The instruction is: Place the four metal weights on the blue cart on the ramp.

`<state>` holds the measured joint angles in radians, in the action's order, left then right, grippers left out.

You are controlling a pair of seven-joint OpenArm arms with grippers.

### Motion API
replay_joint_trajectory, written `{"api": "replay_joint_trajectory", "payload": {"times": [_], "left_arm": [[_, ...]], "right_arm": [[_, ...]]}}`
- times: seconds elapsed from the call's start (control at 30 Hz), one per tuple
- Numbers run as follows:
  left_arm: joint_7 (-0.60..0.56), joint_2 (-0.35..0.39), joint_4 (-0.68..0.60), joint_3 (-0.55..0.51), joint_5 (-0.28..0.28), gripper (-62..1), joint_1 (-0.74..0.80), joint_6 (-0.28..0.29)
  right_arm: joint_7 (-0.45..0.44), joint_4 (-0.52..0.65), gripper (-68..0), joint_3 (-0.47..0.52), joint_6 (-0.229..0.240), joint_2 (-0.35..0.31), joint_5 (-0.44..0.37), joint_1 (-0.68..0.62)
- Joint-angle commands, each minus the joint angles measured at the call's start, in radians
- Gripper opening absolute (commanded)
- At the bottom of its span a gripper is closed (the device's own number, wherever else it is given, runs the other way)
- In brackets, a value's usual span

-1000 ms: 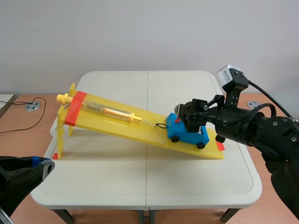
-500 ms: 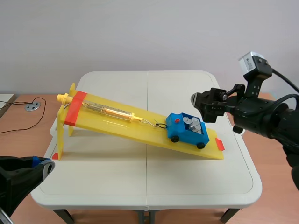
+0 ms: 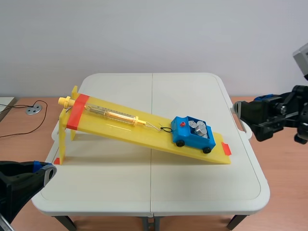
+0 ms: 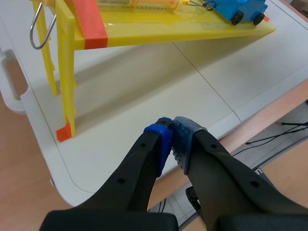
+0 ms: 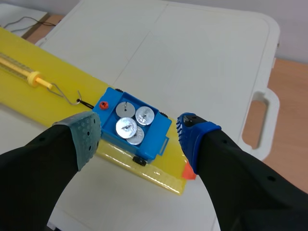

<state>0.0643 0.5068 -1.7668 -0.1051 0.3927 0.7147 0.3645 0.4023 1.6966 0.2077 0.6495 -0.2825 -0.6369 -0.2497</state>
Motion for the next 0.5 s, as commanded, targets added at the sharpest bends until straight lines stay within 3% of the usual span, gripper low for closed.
{"api": "replay_joint_trajectory", "payload": {"times": [0.0,0.27,0.47], "left_arm": [[-0.095,0.01,-0.044,-0.007,0.03,-57.7,-0.02,0.026],[-0.093,0.009,-0.08,-0.007,0.031,-57.8,-0.02,0.046],[-0.093,0.009,-0.119,-0.007,0.031,-57.7,-0.02,0.053]], "right_arm": [[-0.116,0.142,-34.4,0.063,0.095,-0.067,-0.098,-0.022],[-0.112,0.261,-48.4,0.137,0.096,-0.074,-0.101,-0.278],[-0.112,0.272,-52.4,0.183,0.096,-0.045,-0.101,-0.428]]}}
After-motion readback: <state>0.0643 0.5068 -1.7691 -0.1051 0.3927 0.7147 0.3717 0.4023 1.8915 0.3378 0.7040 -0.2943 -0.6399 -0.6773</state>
